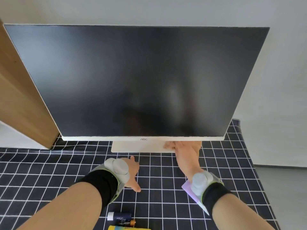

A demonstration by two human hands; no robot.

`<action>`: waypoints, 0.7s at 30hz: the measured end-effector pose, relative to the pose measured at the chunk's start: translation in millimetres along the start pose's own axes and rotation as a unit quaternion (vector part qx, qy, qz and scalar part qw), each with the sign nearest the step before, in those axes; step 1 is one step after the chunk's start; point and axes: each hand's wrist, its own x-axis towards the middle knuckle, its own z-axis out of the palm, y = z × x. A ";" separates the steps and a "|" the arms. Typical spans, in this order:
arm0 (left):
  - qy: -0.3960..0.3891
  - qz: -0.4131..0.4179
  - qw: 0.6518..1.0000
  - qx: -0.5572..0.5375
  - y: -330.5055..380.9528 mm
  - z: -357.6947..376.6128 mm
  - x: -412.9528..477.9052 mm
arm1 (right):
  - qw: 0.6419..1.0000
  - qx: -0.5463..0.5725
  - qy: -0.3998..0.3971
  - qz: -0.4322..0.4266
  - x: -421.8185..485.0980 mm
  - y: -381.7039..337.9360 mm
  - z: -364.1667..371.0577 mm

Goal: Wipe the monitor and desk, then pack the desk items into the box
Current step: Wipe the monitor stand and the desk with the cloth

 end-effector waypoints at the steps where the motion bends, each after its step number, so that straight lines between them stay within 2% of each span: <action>1: 0.000 -0.001 1.000 -0.005 -1.3 -0.3 0.2 | 0.999 0.047 0.017 -0.018 -14.4 0.9 -0.8; 2: -0.002 -0.003 1.000 -0.006 -2.3 -0.7 0.8 | 0.993 0.102 0.059 -0.019 -24.4 7.1 -2.6; 3: -0.003 -0.006 1.000 -0.006 -2.3 -0.1 1.5 | 0.990 0.128 0.063 -0.007 -32.9 10.5 -7.7; 5: -0.008 -0.008 1.000 0.001 -0.7 0.5 1.0 | 0.993 0.113 0.018 0.034 -51.5 -0.1 -34.3; 6: -0.010 -0.009 1.000 0.008 0.4 1.1 -0.3 | 0.984 0.145 0.033 0.098 -59.1 -4.6 -49.5; 7: -0.012 -0.009 1.000 0.010 0.6 0.0 -3.4 | 0.970 0.176 0.088 0.144 -63.3 -11.4 -65.5; 9: -0.006 -0.005 1.000 -0.001 1.1 -1.1 -5.7 | 0.902 0.281 0.247 0.217 -63.8 -22.1 -97.1; 11: 0.013 -0.001 0.999 -0.034 -6.2 1.5 -9.9 | 0.824 0.311 0.410 0.237 -57.9 -33.7 -122.0; 13: 0.031 0.005 0.995 -0.097 -17.2 8.8 -17.1 | 0.759 0.355 0.492 0.235 -42.4 -40.8 -128.3; 14: 0.039 0.010 0.991 -0.127 -21.1 13.0 -19.9 | 0.746 0.377 0.498 0.230 -32.1 -41.8 -122.4; 15: 0.048 0.016 0.988 -0.147 -26.3 17.9 -25.3 | 0.749 0.392 0.488 0.217 -22.4 -49.3 -114.9; 16: 0.057 0.018 0.986 -0.158 -35.5 24.0 -33.4 | 0.772 0.390 0.461 0.200 -12.1 -64.0 -105.0; 19: 0.072 0.003 0.983 -0.169 -60.3 42.1 -48.2 | 0.873 0.294 0.371 0.123 4.0 -128.9 -55.1; 21: 0.080 -0.033 0.979 -0.187 -83.3 56.4 -59.6 | 0.915 0.281 0.286 0.046 -2.5 -186.3 -24.9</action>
